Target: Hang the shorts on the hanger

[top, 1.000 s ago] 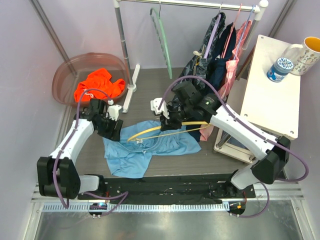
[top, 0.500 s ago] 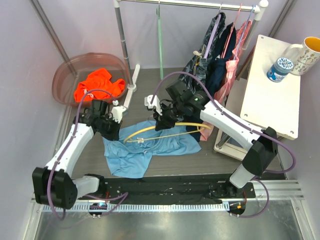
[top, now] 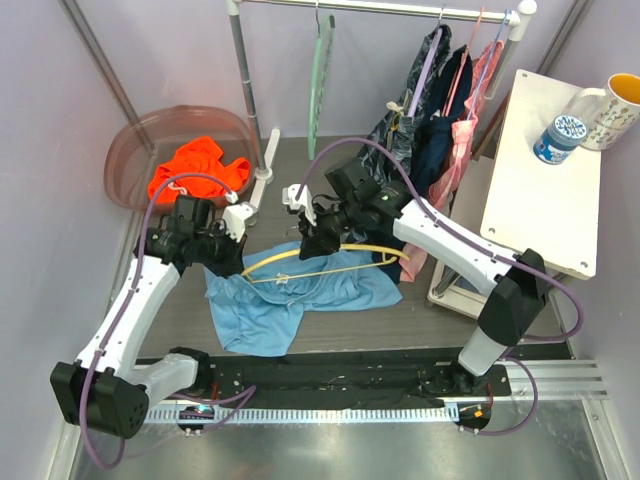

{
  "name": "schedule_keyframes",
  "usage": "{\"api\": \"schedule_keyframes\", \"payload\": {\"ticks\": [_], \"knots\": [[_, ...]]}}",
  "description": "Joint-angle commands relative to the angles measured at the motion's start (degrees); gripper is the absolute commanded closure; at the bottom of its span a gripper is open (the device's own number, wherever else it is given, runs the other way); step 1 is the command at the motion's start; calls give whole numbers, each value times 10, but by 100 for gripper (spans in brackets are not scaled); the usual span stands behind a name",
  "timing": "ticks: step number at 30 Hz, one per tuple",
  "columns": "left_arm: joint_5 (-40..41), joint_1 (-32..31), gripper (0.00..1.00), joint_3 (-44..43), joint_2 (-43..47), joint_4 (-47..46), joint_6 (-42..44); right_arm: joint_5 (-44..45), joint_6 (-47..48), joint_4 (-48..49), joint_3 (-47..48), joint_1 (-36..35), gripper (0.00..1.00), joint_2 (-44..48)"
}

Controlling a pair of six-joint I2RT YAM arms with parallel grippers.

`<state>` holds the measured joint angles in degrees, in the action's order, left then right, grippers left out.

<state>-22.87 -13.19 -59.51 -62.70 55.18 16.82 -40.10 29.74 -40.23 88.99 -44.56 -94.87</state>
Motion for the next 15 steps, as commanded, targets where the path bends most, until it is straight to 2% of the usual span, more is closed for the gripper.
{"api": "schedule_keyframes", "payload": {"ticks": [1,6,14,15], "knots": [[-38,-9,100,-32,12,3,-21,-10,-38,108,10,-19,99,5],[-59,-20,100,-28,21,2,-30,12,-70,204,-28,-26,99,-1],[-97,-20,100,-31,10,-12,-68,-22,-87,286,-50,-39,99,-21],[-90,-20,96,-33,0,-7,-57,-23,-90,298,-51,-39,99,-22]]}}
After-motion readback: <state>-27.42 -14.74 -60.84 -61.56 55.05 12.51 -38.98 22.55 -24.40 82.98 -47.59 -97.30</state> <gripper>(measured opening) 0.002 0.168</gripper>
